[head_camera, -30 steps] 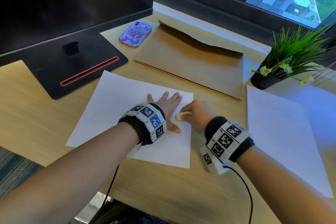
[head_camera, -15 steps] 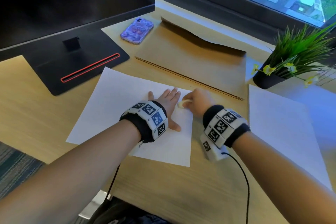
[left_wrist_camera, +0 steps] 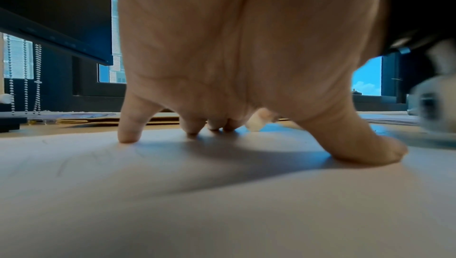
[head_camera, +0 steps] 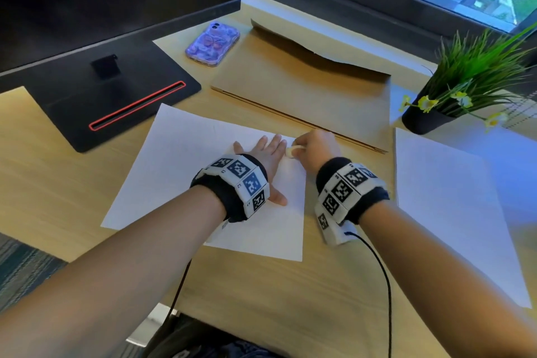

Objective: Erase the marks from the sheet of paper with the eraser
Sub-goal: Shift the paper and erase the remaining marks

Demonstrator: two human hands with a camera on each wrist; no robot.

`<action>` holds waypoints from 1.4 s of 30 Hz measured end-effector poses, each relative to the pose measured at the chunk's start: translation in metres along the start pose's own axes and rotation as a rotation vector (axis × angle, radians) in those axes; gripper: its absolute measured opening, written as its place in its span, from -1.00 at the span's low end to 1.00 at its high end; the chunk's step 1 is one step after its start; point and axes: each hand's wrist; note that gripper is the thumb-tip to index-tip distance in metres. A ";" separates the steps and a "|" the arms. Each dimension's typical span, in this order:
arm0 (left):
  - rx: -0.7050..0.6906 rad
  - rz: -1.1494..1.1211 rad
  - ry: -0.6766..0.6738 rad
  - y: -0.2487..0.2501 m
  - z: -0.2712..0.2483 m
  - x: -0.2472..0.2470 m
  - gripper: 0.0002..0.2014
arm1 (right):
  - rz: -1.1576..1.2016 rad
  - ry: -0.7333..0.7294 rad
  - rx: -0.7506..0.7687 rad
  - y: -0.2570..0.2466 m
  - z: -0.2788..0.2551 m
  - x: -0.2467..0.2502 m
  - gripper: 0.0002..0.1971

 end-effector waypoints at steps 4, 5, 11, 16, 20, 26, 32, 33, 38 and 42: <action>-0.012 -0.003 -0.006 -0.002 0.001 -0.001 0.23 | -0.088 -0.148 0.098 0.016 -0.028 -0.005 -0.76; -0.014 -0.003 -0.005 -0.002 0.001 -0.001 0.23 | -0.117 -0.181 0.136 0.018 -0.033 -0.006 -0.76; -0.017 -0.004 -0.003 -0.005 0.003 -0.003 0.23 | -0.013 -0.007 0.051 0.003 -0.005 0.006 -0.75; -0.018 0.001 0.003 -0.002 0.002 -0.003 0.23 | -0.145 -0.126 0.179 0.023 -0.032 -0.005 -0.77; -0.044 -0.002 0.024 -0.003 0.003 -0.004 0.22 | -0.228 -0.121 0.195 0.019 -0.024 0.001 -0.76; -0.061 0.015 0.037 -0.003 0.004 -0.004 0.21 | -0.168 -0.034 0.094 0.013 -0.016 0.005 -0.78; -0.077 0.025 0.020 -0.003 0.006 -0.004 0.19 | -0.211 -0.170 0.130 0.016 -0.032 0.010 -0.72; -0.081 0.028 0.020 -0.003 0.005 -0.003 0.17 | -0.179 -0.150 0.083 0.013 -0.023 0.011 -0.70; -0.074 0.050 0.026 -0.003 0.006 -0.003 0.15 | -0.079 -0.089 0.021 0.014 -0.018 0.003 -0.74; -0.068 0.055 0.011 -0.005 0.009 -0.004 0.18 | -0.156 -0.177 0.129 0.024 -0.043 0.004 -0.77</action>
Point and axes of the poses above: each hand's wrist, its own z-axis towards the middle knuckle, its own x-axis out of the back of the hand, y = z × x, and after that the axes turned 14 degrees about -x, right-handed
